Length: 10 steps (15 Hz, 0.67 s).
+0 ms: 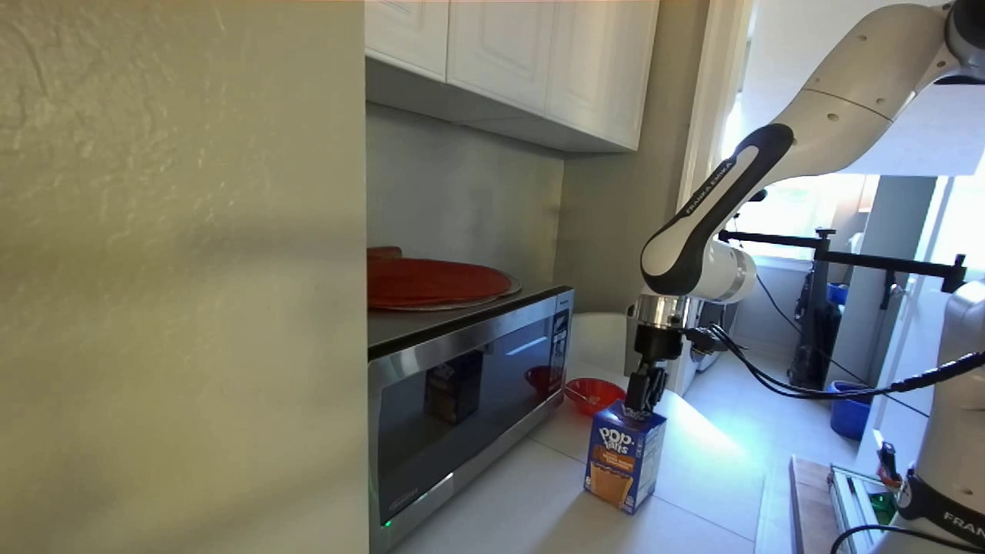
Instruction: Open the cover of the blue box
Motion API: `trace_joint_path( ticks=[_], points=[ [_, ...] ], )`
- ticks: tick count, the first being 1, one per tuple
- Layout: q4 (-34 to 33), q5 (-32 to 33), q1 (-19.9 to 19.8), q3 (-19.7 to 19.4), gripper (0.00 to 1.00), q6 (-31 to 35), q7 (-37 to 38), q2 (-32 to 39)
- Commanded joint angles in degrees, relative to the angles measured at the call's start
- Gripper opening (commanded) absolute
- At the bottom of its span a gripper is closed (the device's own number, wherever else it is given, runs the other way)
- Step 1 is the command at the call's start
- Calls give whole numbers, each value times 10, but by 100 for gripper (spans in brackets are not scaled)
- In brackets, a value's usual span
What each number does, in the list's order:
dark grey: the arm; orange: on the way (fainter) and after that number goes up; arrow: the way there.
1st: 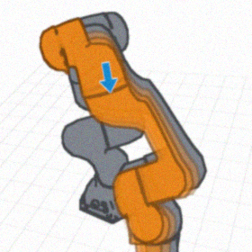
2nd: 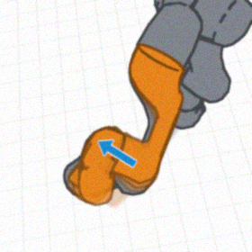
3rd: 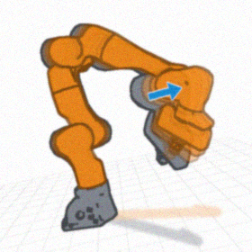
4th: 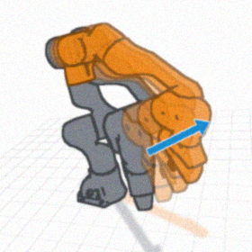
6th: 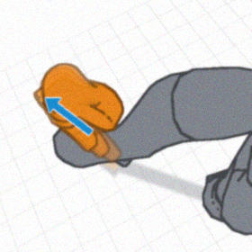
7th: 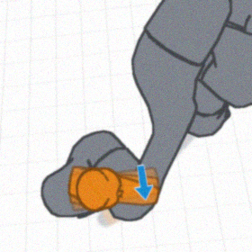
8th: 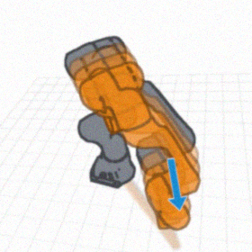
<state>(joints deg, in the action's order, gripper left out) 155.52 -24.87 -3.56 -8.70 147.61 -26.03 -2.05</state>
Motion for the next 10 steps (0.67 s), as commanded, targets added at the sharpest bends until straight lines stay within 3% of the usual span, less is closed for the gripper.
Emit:
trace_joint_path(
  ticks=[1, 8, 10],
  points=[
    [2, -7, -7, 4, 48, -4, -9, -11],
    [13, 10, -6, -7, 96, -66, -18, -80],
    [14, 12, -2, -7, 100, -82, -17, -88]
  ],
)
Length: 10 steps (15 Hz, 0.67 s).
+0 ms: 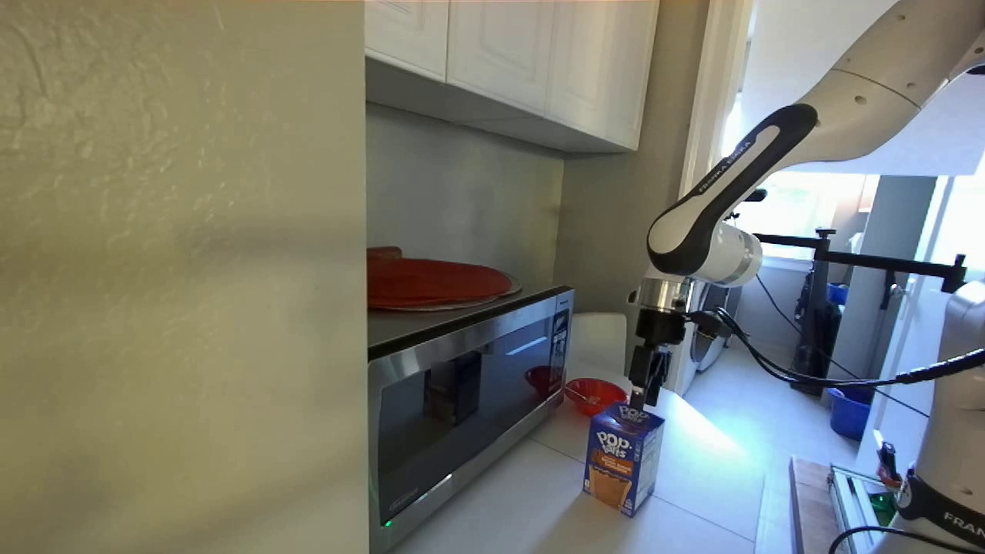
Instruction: Open the cover of the blue box
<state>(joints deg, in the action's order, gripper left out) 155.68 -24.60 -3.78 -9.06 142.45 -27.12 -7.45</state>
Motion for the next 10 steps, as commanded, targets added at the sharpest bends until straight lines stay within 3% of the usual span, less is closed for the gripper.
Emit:
trace_joint_path(
  ticks=[1, 10],
  points=[
    [14, 8, 3, -4, 100, -34, -6, -36],
    [18, -4, 19, 8, 100, 4, -4, 21]
  ],
)
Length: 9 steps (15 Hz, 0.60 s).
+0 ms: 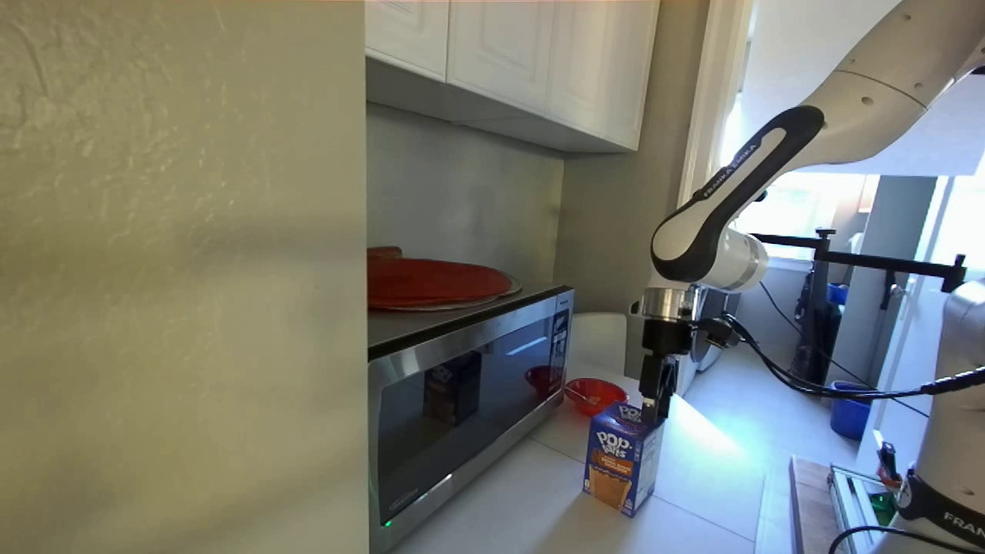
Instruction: Open the cover of the blue box
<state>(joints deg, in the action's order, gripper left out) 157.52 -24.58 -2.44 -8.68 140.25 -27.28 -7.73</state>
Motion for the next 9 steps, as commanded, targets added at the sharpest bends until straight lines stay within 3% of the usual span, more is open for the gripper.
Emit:
trace_joint_path(
  ticks=[1, 9],
  points=[
    [0, -5, 7, 6, 100, 32, -3, 29],
    [-1, -26, 14, 22, 100, 44, -4, 34]
  ],
)
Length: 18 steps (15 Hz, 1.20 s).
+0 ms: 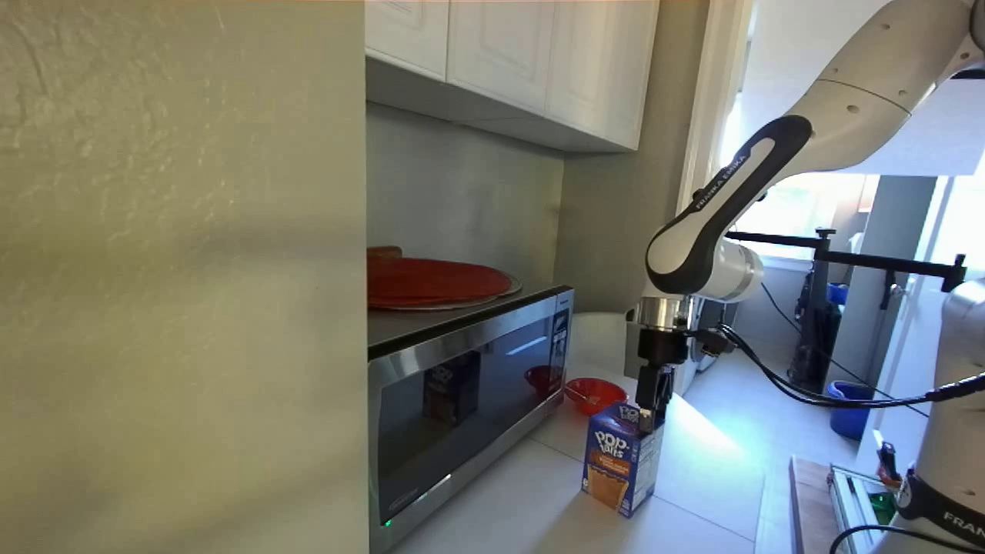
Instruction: Open the cover of the blue box
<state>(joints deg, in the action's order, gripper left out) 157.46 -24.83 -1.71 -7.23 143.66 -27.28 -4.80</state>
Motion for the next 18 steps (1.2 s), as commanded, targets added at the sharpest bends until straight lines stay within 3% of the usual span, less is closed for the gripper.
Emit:
trace_joint_path(
  ticks=[1, 9, 18],
  points=[
    [-3, -27, 8, 8, 100, 5, -3, 3],
    [-47, -54, -1, 0, 100, -60, 13, 6],
    [-59, -66, -17, 5, 100, -38, 20, 70]
  ],
)
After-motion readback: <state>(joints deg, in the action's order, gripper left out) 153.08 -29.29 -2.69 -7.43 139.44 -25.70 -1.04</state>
